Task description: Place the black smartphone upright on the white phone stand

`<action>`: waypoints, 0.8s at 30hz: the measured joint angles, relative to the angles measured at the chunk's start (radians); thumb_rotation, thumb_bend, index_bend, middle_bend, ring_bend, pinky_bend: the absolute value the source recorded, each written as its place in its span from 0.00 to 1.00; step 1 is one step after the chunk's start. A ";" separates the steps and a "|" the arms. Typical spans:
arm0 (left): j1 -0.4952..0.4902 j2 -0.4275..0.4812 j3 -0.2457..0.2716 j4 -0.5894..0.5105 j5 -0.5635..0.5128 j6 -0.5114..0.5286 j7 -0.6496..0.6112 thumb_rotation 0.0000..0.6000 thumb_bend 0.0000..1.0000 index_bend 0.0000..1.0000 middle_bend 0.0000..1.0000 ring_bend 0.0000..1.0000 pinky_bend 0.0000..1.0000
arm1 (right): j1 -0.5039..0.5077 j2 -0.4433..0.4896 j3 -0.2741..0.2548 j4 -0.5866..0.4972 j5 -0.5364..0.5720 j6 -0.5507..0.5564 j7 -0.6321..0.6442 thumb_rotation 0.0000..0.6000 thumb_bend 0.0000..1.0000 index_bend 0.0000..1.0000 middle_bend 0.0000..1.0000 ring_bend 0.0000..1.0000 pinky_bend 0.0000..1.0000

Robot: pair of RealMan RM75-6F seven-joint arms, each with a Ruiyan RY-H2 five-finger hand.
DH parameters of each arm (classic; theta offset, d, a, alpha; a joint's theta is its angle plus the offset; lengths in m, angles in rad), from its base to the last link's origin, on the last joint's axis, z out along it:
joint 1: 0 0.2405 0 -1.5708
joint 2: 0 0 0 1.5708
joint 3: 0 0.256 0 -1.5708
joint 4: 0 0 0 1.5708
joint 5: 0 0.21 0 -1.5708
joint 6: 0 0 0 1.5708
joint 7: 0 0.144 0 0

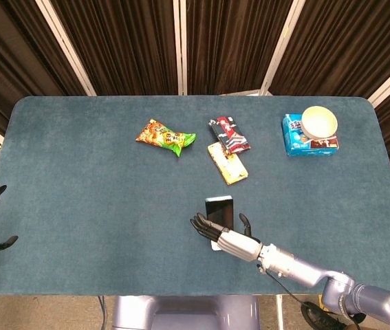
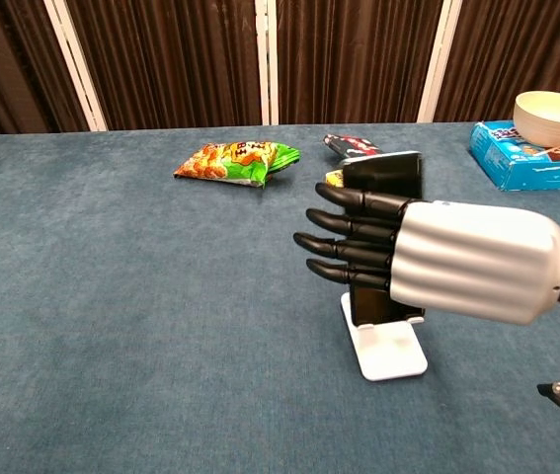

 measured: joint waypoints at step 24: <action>0.007 0.004 0.011 -0.016 0.022 0.014 0.005 1.00 0.00 0.00 0.00 0.00 0.00 | -0.176 0.152 0.010 0.080 0.158 0.366 0.502 1.00 0.00 0.00 0.00 0.00 0.00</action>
